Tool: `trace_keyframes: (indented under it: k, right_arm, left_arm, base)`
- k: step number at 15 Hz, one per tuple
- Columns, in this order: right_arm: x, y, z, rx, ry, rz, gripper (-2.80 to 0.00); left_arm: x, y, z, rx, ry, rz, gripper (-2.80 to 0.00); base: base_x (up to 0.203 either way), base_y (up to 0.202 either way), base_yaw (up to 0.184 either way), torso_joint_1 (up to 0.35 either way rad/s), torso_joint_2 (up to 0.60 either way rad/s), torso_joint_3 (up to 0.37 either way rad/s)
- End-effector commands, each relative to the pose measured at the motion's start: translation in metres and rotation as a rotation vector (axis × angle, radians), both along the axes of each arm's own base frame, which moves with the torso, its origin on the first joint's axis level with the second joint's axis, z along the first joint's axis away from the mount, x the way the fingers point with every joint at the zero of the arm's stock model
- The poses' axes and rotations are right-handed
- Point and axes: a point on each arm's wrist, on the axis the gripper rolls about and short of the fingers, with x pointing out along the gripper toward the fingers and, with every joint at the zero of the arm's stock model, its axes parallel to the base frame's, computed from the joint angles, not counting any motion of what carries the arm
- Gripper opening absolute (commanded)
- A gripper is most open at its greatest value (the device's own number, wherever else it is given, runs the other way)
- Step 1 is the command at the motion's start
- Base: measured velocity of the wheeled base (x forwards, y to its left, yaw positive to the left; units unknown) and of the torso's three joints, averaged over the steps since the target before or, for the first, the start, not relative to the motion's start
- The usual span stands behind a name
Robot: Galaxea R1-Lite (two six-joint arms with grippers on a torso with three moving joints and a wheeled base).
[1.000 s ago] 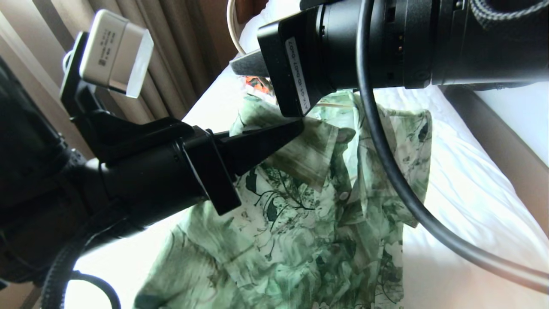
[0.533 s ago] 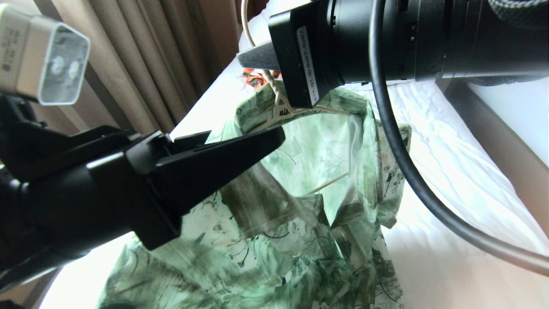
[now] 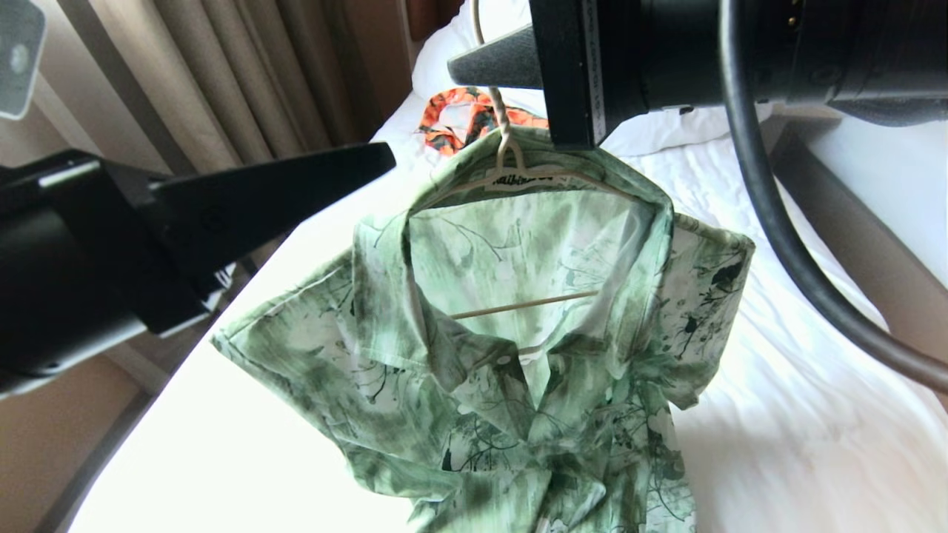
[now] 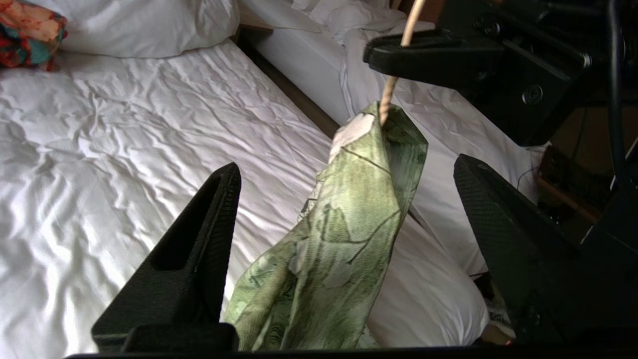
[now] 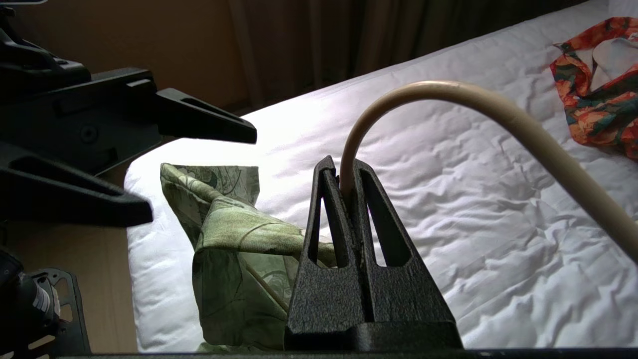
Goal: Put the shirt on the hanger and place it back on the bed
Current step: Take the clothes hanger out of the clothes
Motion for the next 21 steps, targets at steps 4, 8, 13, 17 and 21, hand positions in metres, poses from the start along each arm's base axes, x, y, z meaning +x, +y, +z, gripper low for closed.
trace_keyframes:
  k: [4, 8, 13, 17, 21]
  right_arm:
    - [-0.002, -0.016, 0.005, 0.032, 0.011, -0.028, -2.80]
    - [-0.015, -0.037, 0.018, 0.065, -0.015, -0.036, -2.80]
    - [-0.016, -0.062, 0.025, 0.085, -0.036, -0.089, -2.80]
    - [-0.014, -0.070, 0.028, 0.092, -0.054, -0.116, -2.80]
    - [-0.020, -0.076, 0.035, 0.089, -0.106, -0.123, -2.80]
  left_arm:
    - [0.007, 0.016, 0.019, 0.013, 0.018, 0.105, -2.80]
    - [0.001, 0.040, 0.017, 0.046, 0.066, 0.214, -2.80]
    - [-0.004, 0.056, 0.022, 0.057, 0.089, 0.303, -2.80]
    - [-0.010, 0.066, 0.024, 0.043, 0.071, 0.354, -2.80]
    - [-0.023, 0.072, 0.016, 0.037, 0.069, 0.355, -2.80]
  base:
    - [0.000, 0.000, 0.000, 0.000, 0.00, 0.000]
    - [0.000, 0.000, 0.000, 0.005, -0.04, -0.026]
    - [0.000, 0.000, 0.000, 0.084, -0.40, -0.310]
    - [0.000, 0.000, 0.000, 0.140, -0.49, -0.361]
    - [0.000, 0.000, 0.000, 0.171, -0.53, -0.359]
